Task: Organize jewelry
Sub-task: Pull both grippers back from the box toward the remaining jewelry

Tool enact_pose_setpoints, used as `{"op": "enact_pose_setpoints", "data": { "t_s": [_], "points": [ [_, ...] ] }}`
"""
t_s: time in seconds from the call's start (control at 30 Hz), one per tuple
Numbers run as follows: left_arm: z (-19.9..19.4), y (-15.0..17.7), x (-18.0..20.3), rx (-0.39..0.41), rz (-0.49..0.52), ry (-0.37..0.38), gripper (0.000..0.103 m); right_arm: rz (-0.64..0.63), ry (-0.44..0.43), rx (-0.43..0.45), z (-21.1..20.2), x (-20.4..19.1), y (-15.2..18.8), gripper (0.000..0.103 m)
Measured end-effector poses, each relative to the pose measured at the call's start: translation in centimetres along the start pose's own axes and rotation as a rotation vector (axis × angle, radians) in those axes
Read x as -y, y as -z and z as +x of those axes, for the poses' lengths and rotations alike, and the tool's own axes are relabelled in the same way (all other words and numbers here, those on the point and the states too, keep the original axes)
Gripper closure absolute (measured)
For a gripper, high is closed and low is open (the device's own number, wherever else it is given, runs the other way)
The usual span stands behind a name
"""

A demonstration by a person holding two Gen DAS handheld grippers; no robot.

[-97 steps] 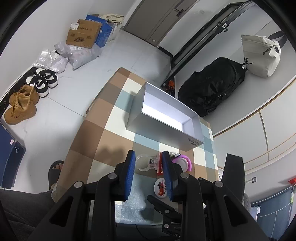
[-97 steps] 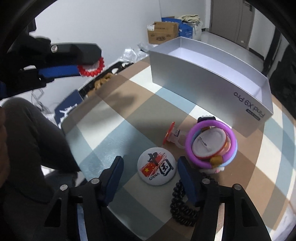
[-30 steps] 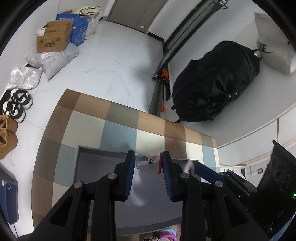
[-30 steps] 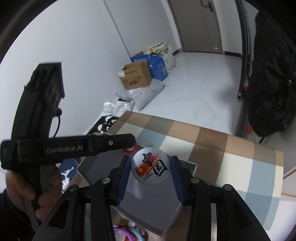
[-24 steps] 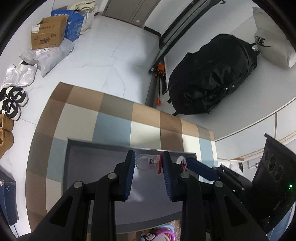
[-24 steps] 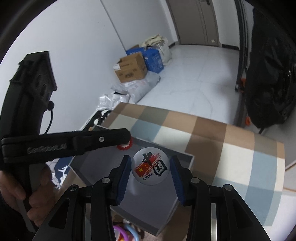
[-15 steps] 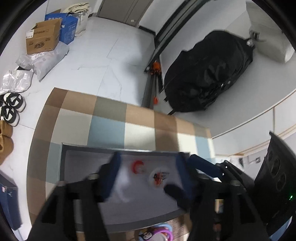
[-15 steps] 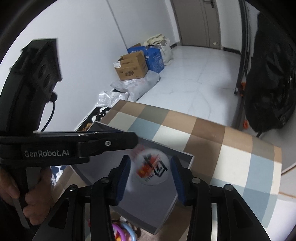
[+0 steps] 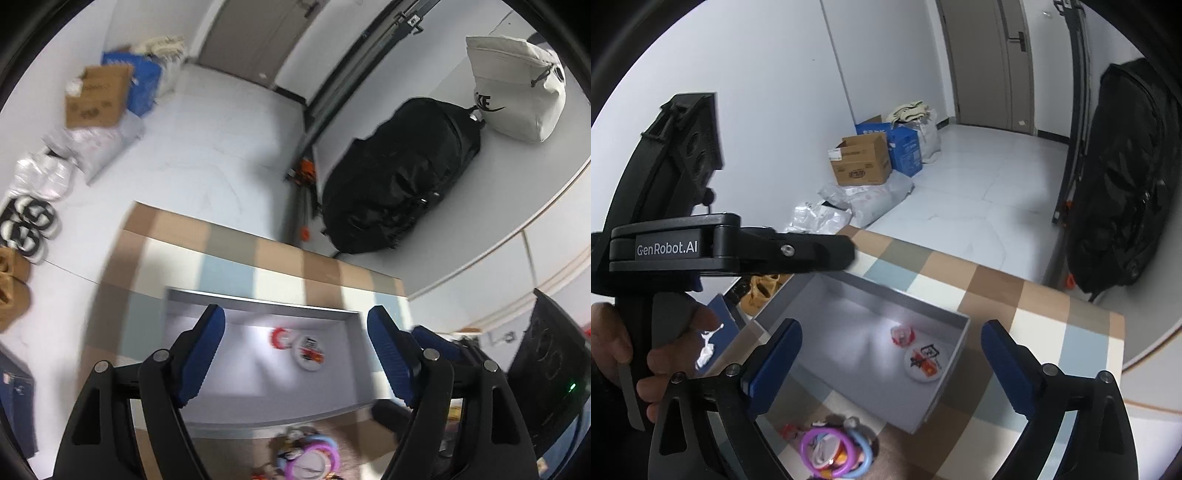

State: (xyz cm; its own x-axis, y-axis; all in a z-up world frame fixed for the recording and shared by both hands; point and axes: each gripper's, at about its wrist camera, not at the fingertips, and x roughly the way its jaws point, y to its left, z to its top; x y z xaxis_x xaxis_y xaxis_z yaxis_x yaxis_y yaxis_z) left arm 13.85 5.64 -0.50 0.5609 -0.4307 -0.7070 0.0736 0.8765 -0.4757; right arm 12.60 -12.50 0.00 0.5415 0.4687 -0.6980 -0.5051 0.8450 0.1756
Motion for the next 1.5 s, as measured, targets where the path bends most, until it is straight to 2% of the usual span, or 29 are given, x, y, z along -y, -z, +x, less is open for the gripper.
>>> {"op": "enact_pose_setpoints", "data": {
  "t_s": [0.2,0.3,0.47,0.67,0.83,0.93,1.03,1.27,1.4,1.5],
  "points": [
    [-2.1,2.2,-0.2,0.068,0.063,-0.102,0.026,0.040,0.022,0.011,-1.5,0.5,1.7,0.000],
    [-2.6,3.5,-0.4,0.078,0.078,-0.137,0.018,0.078,0.034,0.016,-2.2,0.9,2.8,0.000],
    [-3.0,5.4,-1.0,0.061,0.073,-0.106,0.017,0.104,0.037,0.042,-3.6,0.8,4.3,0.000],
    [-1.8,7.2,-2.1,-0.052,0.018,-0.036,0.017,0.123,0.052,0.038,-4.6,0.1,5.4,0.000],
    [-1.6,8.5,-1.9,-0.079,0.050,-0.048,0.017,0.168,0.058,0.026,-4.8,-0.2,6.5,0.000],
    [-1.9,9.3,-1.9,-0.074,0.059,-0.053,0.017,0.163,0.066,0.025,-5.1,-0.7,7.0,0.000],
    [-2.2,10.2,-2.3,-0.042,0.055,-0.095,0.017,0.170,0.071,0.028,-5.4,-1.1,7.6,0.000],
    [-1.7,11.2,-2.6,-0.077,0.056,-0.076,0.017,0.188,0.075,0.019,-5.8,-1.0,8.2,0.000],
    [-0.8,11.8,-2.6,-0.127,0.042,-0.058,0.022,0.218,0.077,0.023,-6.2,-0.6,8.7,0.000],
    [-0.3,12.1,-2.5,-0.147,0.067,-0.089,0.029,0.222,0.080,0.022,-6.4,-0.5,8.7,0.000]
  ]
}}
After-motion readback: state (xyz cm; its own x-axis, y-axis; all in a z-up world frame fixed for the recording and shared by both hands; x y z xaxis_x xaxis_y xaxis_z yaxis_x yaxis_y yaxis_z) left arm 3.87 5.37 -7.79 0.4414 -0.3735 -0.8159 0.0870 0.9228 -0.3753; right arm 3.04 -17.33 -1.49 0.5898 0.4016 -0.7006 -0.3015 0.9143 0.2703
